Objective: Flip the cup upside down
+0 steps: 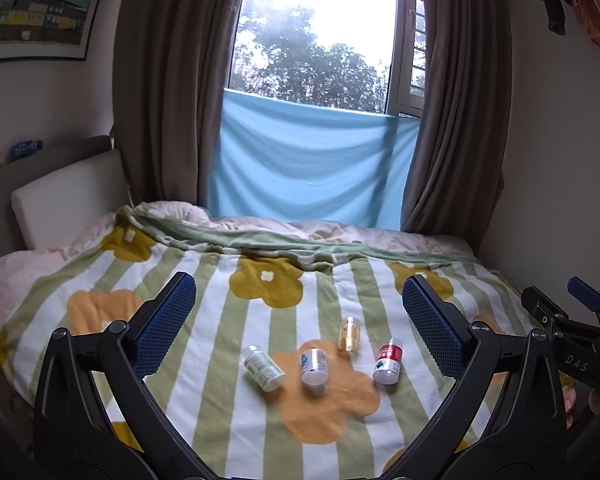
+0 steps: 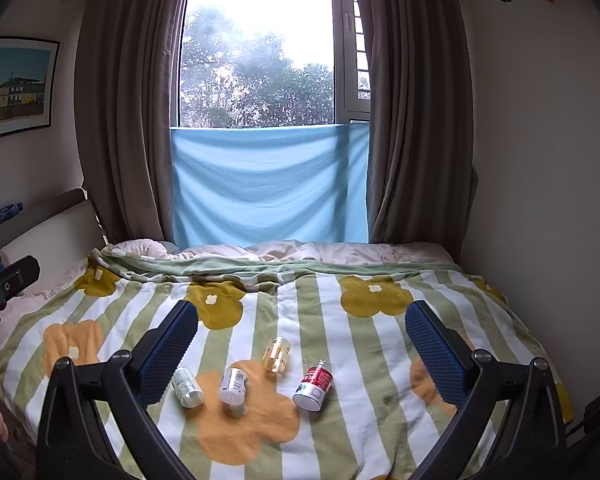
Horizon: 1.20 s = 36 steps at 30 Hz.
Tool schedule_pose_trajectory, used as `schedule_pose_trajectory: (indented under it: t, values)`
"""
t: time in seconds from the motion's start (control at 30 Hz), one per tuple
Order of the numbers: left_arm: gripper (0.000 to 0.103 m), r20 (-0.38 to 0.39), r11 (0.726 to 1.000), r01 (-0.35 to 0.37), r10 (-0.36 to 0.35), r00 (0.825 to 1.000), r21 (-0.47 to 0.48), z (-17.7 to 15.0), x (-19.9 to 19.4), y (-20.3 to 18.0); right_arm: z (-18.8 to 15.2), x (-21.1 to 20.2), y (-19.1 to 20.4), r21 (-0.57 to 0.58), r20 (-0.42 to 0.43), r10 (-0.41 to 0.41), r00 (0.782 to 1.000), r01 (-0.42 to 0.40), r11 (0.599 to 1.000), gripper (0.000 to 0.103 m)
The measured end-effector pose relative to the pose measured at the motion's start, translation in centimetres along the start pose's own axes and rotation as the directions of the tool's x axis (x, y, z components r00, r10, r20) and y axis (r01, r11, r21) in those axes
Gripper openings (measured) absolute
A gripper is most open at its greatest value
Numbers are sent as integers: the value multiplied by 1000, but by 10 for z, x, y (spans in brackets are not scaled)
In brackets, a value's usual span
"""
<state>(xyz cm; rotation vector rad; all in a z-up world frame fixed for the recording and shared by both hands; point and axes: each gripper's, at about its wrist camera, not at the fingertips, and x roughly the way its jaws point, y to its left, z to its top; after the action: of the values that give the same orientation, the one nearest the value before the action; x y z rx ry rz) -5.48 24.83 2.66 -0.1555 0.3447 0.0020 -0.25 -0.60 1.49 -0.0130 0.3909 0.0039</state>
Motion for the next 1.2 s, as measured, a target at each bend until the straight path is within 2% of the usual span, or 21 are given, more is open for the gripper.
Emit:
schedule_pose_trajectory:
  t: [1.2]
  values:
    - [103,-30,1000,-11,11,999,15,-5,5,0,-8,4,-3,-10,6,-4,1000,4,1000,103]
